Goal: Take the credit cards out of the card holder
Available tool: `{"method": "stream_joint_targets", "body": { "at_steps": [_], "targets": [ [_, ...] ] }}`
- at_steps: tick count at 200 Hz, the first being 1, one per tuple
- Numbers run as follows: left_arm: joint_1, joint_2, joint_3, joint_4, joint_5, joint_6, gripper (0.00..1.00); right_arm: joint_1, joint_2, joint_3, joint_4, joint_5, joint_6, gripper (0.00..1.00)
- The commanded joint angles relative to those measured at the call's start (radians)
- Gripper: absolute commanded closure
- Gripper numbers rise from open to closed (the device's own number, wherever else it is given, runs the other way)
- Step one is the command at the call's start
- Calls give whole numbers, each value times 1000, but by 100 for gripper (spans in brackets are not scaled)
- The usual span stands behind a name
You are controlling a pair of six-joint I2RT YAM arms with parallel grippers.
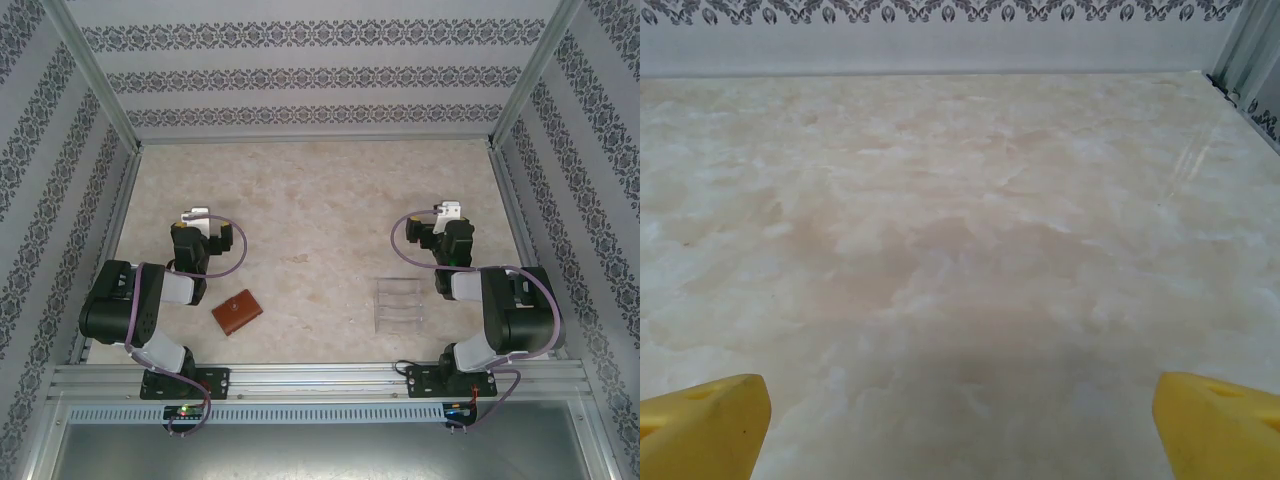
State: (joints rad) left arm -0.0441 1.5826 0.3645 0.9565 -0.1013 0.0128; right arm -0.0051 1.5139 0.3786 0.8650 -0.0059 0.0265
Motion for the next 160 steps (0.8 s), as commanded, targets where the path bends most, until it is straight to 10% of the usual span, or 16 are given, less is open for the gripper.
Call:
{"method": "stream_joint_targets", "body": {
  "at_steps": [1, 160],
  "targets": [
    [3, 4, 1, 24, 15, 11, 0, -4, -6, 12, 15, -42, 6, 2],
    [-2, -3, -30, 71, 119, 56, 0, -3, -4, 12, 14, -36, 6, 2]
  ]
}}
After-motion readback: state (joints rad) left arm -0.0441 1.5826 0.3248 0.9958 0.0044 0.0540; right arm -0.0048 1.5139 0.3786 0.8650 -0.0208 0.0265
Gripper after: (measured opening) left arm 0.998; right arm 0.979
